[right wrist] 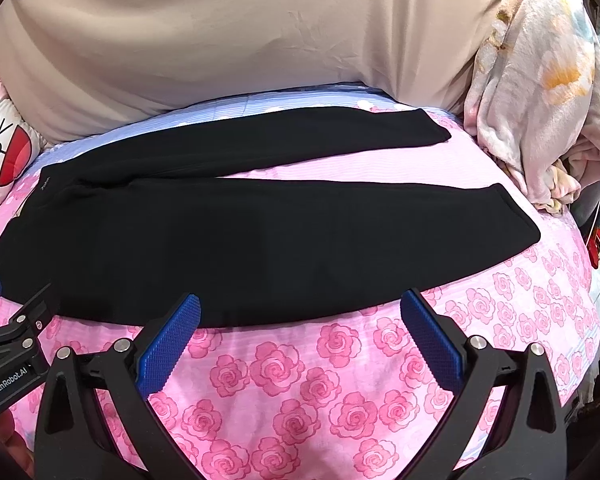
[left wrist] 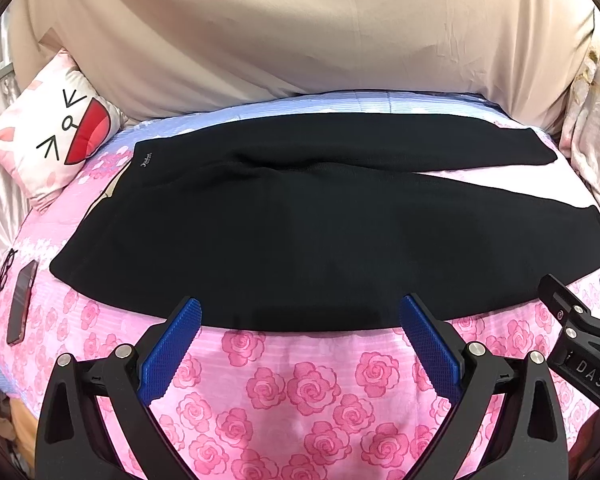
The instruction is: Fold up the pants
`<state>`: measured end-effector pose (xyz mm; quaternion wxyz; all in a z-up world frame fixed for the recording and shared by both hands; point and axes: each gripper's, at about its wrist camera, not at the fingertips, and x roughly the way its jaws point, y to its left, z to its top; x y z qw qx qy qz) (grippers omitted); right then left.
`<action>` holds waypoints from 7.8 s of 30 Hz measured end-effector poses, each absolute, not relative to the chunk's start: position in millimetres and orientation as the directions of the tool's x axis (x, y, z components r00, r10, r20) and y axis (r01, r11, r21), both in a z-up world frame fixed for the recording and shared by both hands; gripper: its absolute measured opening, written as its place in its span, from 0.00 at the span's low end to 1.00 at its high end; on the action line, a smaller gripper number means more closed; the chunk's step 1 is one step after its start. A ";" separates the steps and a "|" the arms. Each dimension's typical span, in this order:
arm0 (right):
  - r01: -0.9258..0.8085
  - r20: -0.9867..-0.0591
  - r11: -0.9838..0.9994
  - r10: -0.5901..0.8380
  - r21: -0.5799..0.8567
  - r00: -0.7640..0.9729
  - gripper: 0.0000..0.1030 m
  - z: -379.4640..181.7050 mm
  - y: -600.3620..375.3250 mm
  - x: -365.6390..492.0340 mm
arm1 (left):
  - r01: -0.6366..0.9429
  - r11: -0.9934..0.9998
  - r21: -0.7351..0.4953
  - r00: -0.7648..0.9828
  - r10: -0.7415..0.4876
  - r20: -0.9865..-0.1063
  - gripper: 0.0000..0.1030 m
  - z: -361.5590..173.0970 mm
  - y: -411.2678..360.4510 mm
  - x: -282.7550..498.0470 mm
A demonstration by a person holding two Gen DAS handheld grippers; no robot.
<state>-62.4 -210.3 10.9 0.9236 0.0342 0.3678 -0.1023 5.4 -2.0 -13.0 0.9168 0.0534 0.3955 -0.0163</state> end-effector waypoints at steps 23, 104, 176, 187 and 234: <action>0.214 -0.702 0.977 -0.160 -0.011 0.694 0.95 3.1 -214.7 -57.6 | 0.078 0.993 0.090 0.668 0.015 -0.744 0.95 -16.1 -10.0 13.5; 0.236 -0.653 0.971 -0.195 -0.026 0.732 0.95 16.2 -401.7 127.4 | 0.013 0.998 0.069 0.698 0.040 -0.715 0.95 12.2 24.0 141.9; 0.023 -0.547 1.000 -0.008 0.020 0.837 0.12 34.2 -424.8 -9.9 | -0.084 0.996 0.035 0.643 0.082 -0.761 0.22 27.7 274.6 96.4; 0.089 -0.707 0.995 -0.090 -0.039 0.702 0.82 -39.7 -446.4 -100.2 | -0.174 0.980 0.096 0.507 0.173 -0.844 0.53 -22.3 313.6 46.0; 0.324 -0.734 0.941 -0.287 -0.096 0.615 0.23 -21.1 -469.5 -43.1 | 0.118 0.985 0.124 0.647 0.018 -0.762 0.68 -6.5 57.2 101.9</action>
